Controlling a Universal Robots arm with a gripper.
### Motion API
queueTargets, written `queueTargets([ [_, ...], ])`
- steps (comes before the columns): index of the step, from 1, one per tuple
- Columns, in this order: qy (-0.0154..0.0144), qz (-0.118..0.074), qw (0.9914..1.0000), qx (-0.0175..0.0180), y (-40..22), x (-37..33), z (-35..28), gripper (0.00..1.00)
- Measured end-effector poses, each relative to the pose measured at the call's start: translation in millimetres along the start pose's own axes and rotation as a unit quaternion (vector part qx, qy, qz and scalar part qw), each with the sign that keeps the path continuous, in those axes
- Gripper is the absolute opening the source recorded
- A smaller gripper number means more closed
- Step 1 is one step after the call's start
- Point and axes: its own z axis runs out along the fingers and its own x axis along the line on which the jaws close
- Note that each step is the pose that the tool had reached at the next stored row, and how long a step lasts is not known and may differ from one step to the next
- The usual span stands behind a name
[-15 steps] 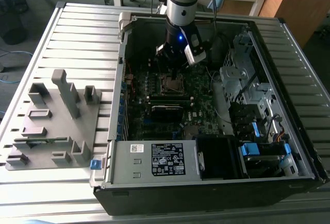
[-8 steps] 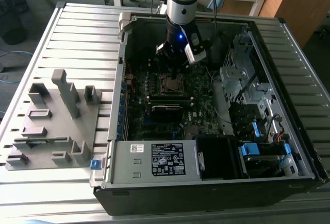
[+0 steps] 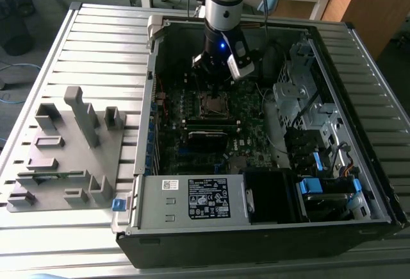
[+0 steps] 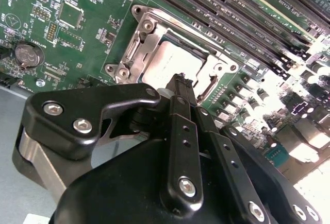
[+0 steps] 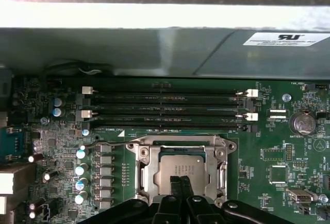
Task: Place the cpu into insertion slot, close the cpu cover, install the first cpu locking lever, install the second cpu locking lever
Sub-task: 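Close the cpu cover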
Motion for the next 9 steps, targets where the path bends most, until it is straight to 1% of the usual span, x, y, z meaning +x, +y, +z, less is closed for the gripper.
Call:
queueTargets([
  [5, 0.0000, 0.000, 1.00000, 0.0000, 0.0, 0.7, 0.4, 0.11],
  [9, -0.0001, 0.000, 1.00000, 0.0000, -0.1, 1.7, 2.4, 0.11],
])
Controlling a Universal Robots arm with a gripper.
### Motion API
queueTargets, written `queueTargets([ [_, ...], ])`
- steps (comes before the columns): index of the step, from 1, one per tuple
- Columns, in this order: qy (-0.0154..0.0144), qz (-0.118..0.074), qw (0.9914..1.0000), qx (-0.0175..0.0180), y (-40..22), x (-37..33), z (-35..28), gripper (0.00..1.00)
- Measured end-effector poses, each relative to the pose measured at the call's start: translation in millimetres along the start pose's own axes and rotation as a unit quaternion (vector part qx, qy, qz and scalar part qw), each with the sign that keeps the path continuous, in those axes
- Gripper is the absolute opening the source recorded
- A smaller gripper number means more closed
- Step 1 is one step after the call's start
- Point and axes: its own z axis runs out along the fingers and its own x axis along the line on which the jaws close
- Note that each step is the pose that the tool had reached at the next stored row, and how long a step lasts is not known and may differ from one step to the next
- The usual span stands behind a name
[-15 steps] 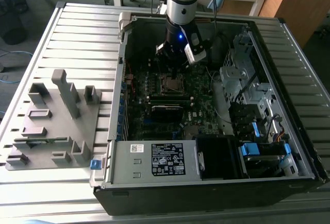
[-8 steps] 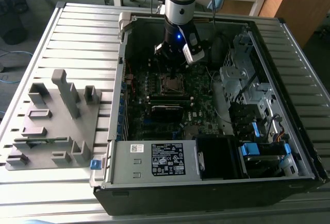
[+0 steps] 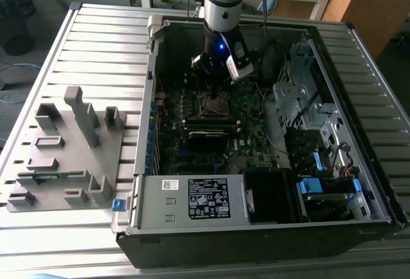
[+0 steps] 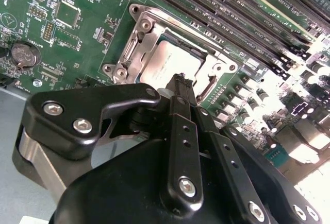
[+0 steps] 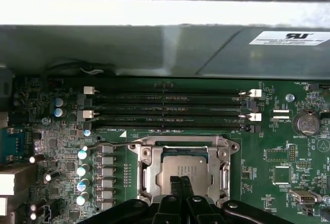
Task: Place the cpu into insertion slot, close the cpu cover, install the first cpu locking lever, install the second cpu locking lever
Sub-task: 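Close the cpu cover, then install the first cpu locking lever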
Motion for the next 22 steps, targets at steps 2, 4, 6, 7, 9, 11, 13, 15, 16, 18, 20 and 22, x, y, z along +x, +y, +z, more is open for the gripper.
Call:
queueTargets([
  [2, 0.0000, 0.000, 1.00000, 0.0000, -0.1, 0.1, 1.3, 0.11],
  [4, 0.0000, 0.000, 1.00000, 0.0000, -0.1, -0.5, 2.2, 0.11],
  [6, 0.0001, 0.000, 1.00000, 0.0001, -0.1, -2.8, 3.0, 0.11],
  [7, 0.0000, 0.000, 1.00000, 0.0000, -0.1, -3.9, 3.4, 0.11],
  [9, 0.0000, 0.000, 1.00000, 0.0000, -0.1, -4.1, 5.2, 0.11],
  [11, 0.0000, 0.000, 1.00000, 0.0000, -0.2, -4.2, 7.3, 0.11],
  [13, 0.0000, 0.000, 1.00000, 0.0001, -0.2, -4.2, 7.3, 0.11],
  [15, 0.0000, 0.000, 1.00000, 0.0000, -0.2, -4.2, 8.1, 0.11],
  [16, 0.0000, 0.000, 1.00000, 0.0000, -0.2, -4.2, 8.1, 0.11],
  [18, 0.0000, 0.000, 1.00000, -0.0001, -0.2, -4.2, 7.9, 0.11],
  [20, 0.0000, 0.000, 1.00000, 0.0000, -0.2, -4.2, 7.1, 0.11],
  [22, 0.0000, 0.000, 1.00000, 0.0000, -0.2, -4.3, 6.3, 0.11],
])
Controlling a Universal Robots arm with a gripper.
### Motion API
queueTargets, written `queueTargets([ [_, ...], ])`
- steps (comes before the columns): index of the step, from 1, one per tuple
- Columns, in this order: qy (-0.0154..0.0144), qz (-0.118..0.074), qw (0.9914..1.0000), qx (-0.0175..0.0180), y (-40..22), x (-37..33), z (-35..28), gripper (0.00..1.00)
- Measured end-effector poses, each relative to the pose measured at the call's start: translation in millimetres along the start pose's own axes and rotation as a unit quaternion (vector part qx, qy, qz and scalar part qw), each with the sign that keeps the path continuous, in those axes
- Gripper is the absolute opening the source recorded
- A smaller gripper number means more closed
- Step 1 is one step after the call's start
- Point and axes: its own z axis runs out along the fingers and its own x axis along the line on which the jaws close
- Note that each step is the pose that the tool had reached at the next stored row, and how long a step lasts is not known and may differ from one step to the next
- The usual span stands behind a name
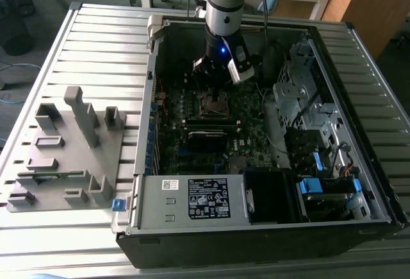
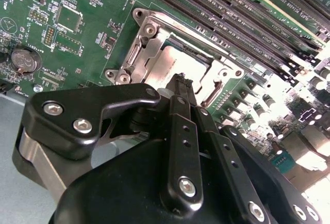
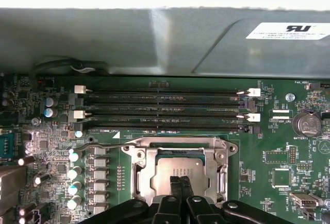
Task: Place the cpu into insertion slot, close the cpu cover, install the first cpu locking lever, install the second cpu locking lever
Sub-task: 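Install the first cpu locking lever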
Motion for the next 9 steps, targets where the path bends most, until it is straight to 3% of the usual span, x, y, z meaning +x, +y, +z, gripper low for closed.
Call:
queueTargets([
  [9, 0.0000, 0.000, 1.00000, 0.0000, 0.0, 0.0, -2.0, 0.11],
])
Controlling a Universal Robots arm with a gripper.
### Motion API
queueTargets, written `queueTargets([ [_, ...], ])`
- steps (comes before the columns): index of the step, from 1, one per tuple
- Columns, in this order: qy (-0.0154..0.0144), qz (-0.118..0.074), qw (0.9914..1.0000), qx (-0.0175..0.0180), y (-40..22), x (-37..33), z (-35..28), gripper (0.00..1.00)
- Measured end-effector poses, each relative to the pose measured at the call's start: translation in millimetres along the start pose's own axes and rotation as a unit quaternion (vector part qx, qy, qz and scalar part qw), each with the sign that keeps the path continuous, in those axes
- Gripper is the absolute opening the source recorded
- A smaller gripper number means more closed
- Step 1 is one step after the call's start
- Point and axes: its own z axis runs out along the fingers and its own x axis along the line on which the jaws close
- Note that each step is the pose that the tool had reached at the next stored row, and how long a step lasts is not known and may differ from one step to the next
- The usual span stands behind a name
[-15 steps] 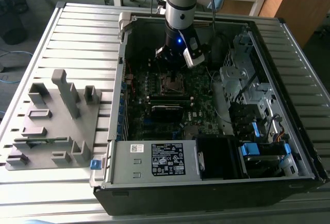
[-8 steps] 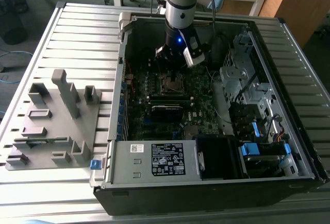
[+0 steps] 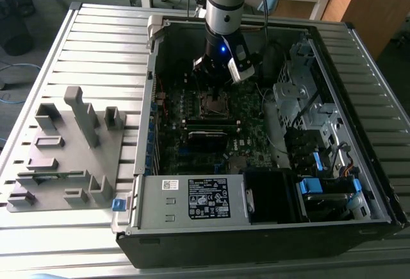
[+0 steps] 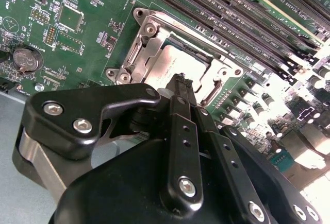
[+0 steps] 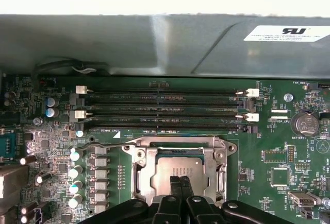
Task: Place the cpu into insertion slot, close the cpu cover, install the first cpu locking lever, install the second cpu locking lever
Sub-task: 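Install the first cpu locking lever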
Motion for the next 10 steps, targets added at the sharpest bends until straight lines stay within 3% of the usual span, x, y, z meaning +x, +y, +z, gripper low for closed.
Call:
queueTargets([
  [10, 0.0001, 0.000, 1.00000, 0.0001, 0.0, 0.0, -2.4, 0.11],
])
